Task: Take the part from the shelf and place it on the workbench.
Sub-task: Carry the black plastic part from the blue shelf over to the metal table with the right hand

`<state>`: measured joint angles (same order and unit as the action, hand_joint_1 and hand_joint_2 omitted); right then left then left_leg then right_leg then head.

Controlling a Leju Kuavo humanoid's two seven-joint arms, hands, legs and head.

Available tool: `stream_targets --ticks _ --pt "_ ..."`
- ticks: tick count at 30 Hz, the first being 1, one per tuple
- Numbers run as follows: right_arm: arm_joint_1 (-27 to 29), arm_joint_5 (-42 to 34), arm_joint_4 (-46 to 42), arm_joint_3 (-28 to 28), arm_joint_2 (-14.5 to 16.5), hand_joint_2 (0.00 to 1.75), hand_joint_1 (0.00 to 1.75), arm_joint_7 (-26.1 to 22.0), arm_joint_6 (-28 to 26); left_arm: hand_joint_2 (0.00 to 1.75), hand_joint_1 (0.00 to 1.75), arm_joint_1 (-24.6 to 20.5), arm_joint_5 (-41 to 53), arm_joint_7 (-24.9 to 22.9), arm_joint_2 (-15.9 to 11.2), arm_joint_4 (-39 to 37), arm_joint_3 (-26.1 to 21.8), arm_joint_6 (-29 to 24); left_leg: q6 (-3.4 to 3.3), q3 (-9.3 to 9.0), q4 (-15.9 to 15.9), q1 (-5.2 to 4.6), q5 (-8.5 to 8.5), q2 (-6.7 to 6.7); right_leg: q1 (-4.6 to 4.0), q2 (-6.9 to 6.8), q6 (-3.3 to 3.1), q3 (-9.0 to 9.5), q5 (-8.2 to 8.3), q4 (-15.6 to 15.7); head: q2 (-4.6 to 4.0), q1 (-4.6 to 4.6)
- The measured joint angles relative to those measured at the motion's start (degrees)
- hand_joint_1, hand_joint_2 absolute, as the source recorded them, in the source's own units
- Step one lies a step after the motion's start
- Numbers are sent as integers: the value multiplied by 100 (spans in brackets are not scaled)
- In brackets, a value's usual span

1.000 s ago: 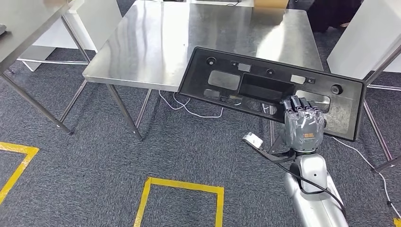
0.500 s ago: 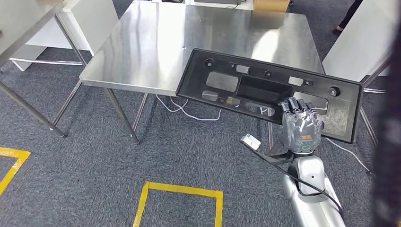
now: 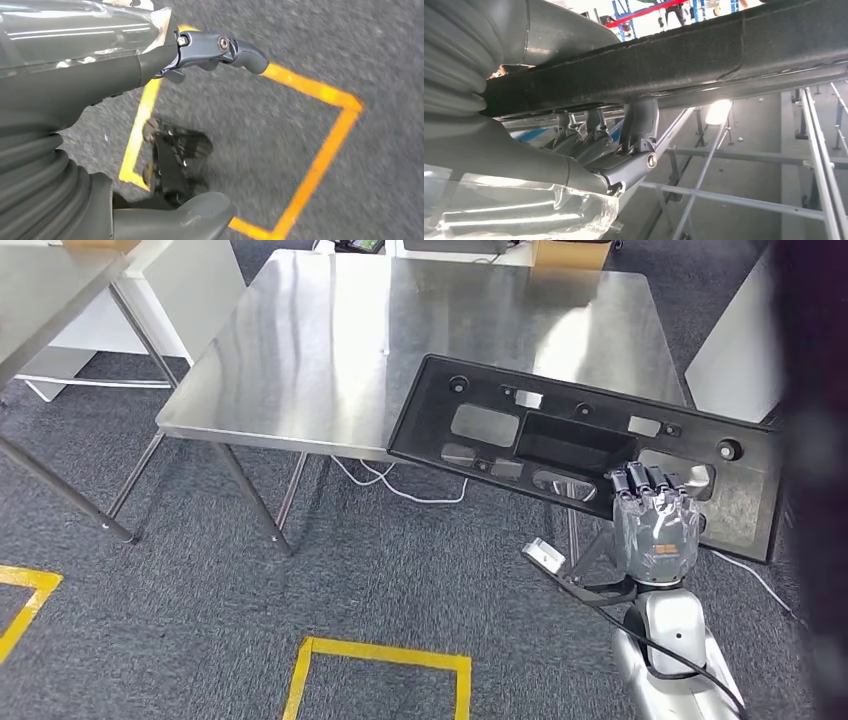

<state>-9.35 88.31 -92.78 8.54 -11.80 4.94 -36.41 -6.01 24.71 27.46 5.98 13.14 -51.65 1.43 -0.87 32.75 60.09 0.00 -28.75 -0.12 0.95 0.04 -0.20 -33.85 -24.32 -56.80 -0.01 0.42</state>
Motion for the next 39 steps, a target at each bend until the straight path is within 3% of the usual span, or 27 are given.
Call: stream_targets --ticks 3,4,5,6,8,10,12,15,16,18,19,20,22,25,27,28,29,30,32,34,36,37,38,39 --pt "30 16 -45 0 7 175 175 2 49 175 0 8 8 -2 4 1 1 22 92 597 1068 60 -406 -4 -18 7 -98 103 -71 10 -1 -7" --pt "50 20 -51 0 12 175 175 3 55 175 0 12 9 -3 5 1 1 23 109 787 1319 72 -434 -3 -30 13 -110 130 -97 10 -1 -7" --pt "75 25 -58 -1 16 175 175 4 57 175 0 15 11 -4 5 0 1 23 112 884 1364 79 -344 -3 -38 22 -112 161 -124 9 0 -8" --pt "99 31 -68 -1 20 175 175 5 58 175 0 16 17 -5 5 0 1 23 98 860 1174 79 -145 -3 -45 31 -104 199 -153 9 1 -9" --pt "133 46 -102 -4 26 175 175 13 60 175 0 15 34 -5 -2 1 1 23 13 557 385 56 332 -5 -56 47 -83 280 -212 13 1 -6" --pt "161 62 -142 -12 30 175 175 24 66 175 0 9 51 -5 -14 2 2 26 -92 313 -163 9 534 9 -77 57 -38 318 -263 16 1 -4" --pt "206 81 -191 -31 33 175 175 37 87 175 0 1 60 -5 -19 2 3 29 -168 266 -265 -31 504 24 -83 59 23 328 -300 33 1 -7" --pt "267 103 -286 -74 34 175 175 45 128 175 0 -2 62 -4 -14 2 2 31 -253 114 -448 7 530 32 -93 33 66 253 -415 -147 1 1" --pt "276 106 -302 -92 32 175 175 45 135 175 0 -3 63 -4 -12 2 2 31 -268 52 -502 24 533 37 -89 24 62 114 -520 -419 1 6" --pt "299 107 -304 -120 30 175 175 46 148 175 0 -6 66 -5 -9 2 2 31 -283 -8 -516 19 490 35 -49 21 63 -330 -763 -1187 0 8" --pt "319 107 -303 -128 28 175 175 46 154 175 0 -6 67 -7 -9 2 2 30 -277 -31 -513 19 460 29 -28 21 92 -529 -816 -1472 0 8" --pt "335 107 -301 -132 28 175 175 46 158 175 0 -3 67 -9 -8 2 1 31 -265 -60 -509 24 428 23 0 19 145 -640 -780 -1569 0 6" --pt "347 107 -299 -136 28 175 175 46 160 175 0 3 68 -14 -8 1 1 32 -240 -103 -503 34 386 14 38 17 236 -668 -644 -1473 1 5" --pt "347 107 -299 -137 29 175 175 46 160 175 0 6 69 -16 -8 0 1 32 -233 -115 -501 38 375 12 48 16 261 -642 -590 -1393 1 4" --pt "345 107 -301 -139 29 175 175 46 161 175 0 6 71 -17 -2 0 1 32 -209 -143 -482 53 343 6 72 9 323 -520 -431 -1101 1 5" --pt "344 107 -300 -141 30 175 175 46 164 175 0 5 73 -18 0 0 1 32 -170 -163 -444 63 290 1 94 -6 375 -388 -289 -793 1 10" --pt "344 107 -300 -141 34 175 175 45 170 175 0 4 74 -19 -3 1 1 32 -115 -180 -392 69 219 -7 96 -8 367 -245 -173 -496 1 17" --pt "342 108 -300 -140 42 175 175 44 176 175 0 2 77 -19 -6 2 1 31 -59 -193 -340 84 141 -9 99 -3 321 -131 -119 -292 1 22" --pt "332 111 -305 -136 61 175 175 40 190 175 0 -4 81 -18 -14 2 1 31 30 -145 -120 105 -30 -8 80 23 151 3 -147 -161 1 26" --pt "314 113 -307 -135 76 175 175 37 197 175 0 -1 84 -16 -14 2 1 30 67 169 501 119 -293 -3 65 27 65 63 -194 -158 1 21" --pt "303 113 -303 -134 90 175 175 28 216 175 0 17 84 -16 -15 2 1 28 68 675 1289 117 -520 -2 24 28 6 106 -236 -158 1 19" --pt "302 113 -301 -133 98 175 175 25 228 175 0 26 84 -15 -15 2 1 28 46 857 1487 113 -502 -3 -1 33 -14 129 -257 -158 1 18" --pt "301 113 -299 -131 108 175 175 22 240 175 0 33 84 -15 -15 2 1 28 4 931 1456 100 -363 -4 -24 41 -27 158 -281 -158 1 17" --pt "294 113 -298 -129 116 175 175 22 248 175 0 36 84 -14 -15 2 1 27 -59 889 1199 75 -127 -5 -46 49 -34 192 -306 -156 1 18"
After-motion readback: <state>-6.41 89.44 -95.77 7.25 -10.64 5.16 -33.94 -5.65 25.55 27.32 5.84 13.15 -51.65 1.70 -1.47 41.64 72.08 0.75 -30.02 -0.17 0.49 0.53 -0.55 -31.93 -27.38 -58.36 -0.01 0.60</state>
